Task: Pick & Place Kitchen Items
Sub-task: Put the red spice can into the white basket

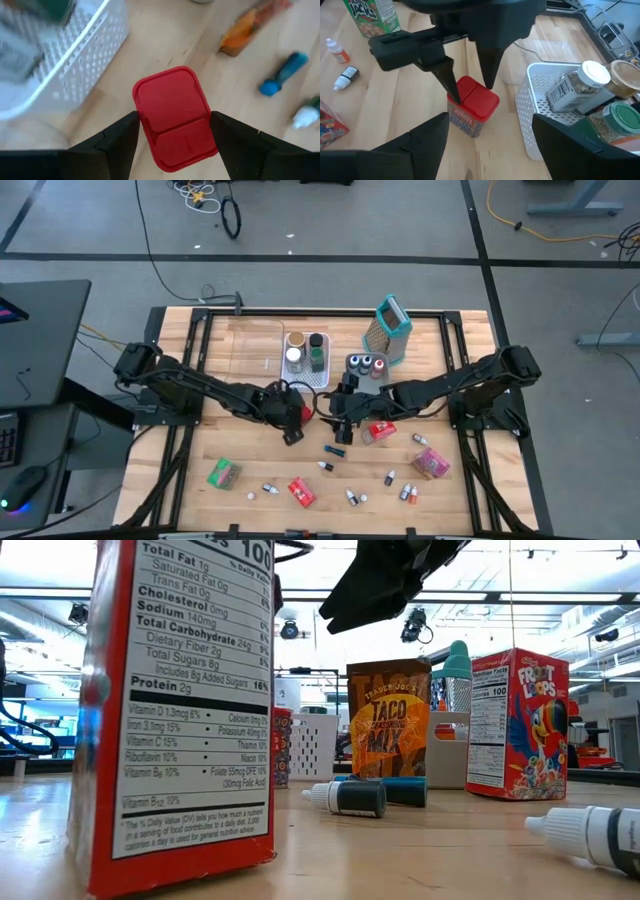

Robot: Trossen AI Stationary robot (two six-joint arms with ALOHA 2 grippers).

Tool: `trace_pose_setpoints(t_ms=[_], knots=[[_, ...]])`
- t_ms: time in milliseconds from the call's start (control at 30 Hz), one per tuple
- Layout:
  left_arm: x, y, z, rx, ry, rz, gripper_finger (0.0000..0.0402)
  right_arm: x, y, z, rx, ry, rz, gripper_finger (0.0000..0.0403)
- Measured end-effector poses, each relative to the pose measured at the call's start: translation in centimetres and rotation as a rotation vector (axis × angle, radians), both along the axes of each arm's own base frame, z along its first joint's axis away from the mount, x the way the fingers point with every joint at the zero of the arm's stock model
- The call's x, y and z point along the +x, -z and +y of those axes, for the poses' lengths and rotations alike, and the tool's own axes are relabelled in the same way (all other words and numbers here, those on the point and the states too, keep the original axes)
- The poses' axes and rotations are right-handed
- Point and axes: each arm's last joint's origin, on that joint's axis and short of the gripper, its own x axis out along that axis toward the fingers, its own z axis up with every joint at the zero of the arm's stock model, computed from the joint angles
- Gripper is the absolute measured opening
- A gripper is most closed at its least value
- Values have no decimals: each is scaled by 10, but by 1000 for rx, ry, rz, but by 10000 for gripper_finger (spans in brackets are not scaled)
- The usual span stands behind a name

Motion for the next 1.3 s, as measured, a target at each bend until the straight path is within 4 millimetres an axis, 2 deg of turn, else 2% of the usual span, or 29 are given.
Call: trace_pose_setpoints(t_ms=[133, 233, 533, 800, 967, 1300], knots=[[0, -1, 0, 143, 206, 51, 252, 0, 0, 0, 0, 0, 0, 297], [0, -1, 1, 203, 269, 69, 252, 0, 0, 0, 0, 0, 0, 297], [1, -10, -1, -17, 53, -67, 252, 0, 0, 0, -4, -3, 0, 297], [2, -16, -2, -58, 57, -105, 252, 1, 0, 0, 2, -2, -8, 297], [2, -16, -2, -14, 101, -97, 252, 1, 0, 0, 4, -3, -8, 297], [3, -14, 13, -30, 32, -72, 254, 1, 0, 0, 10, -7, -6, 297]])
